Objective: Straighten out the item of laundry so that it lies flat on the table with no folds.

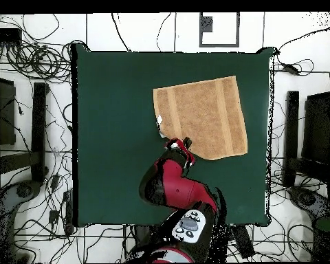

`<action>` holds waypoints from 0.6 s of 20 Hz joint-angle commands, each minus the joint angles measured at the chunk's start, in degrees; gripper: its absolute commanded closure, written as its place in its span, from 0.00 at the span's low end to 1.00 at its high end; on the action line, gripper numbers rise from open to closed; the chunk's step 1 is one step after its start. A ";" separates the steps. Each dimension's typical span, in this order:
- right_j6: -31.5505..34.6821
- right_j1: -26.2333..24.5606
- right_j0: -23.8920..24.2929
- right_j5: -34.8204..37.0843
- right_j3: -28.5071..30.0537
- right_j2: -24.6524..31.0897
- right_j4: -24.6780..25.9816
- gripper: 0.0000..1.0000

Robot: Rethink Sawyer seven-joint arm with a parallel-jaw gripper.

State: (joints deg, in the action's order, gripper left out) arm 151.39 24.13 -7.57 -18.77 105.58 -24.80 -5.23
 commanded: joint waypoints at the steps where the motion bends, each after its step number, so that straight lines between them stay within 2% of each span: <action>1: 12.17 -4.18 -2.43 -2.20 3.84 4.74 -7.54 1.00; 7: 12.74 -4.26 -3.25 -2.58 4.73 5.46 -11.37 1.00; 12: 14.15 -3.67 -2.12 -3.71 5.94 7.27 -12.97 1.00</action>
State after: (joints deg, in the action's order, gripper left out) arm 151.39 24.13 -8.63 -19.51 107.18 -24.78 -13.25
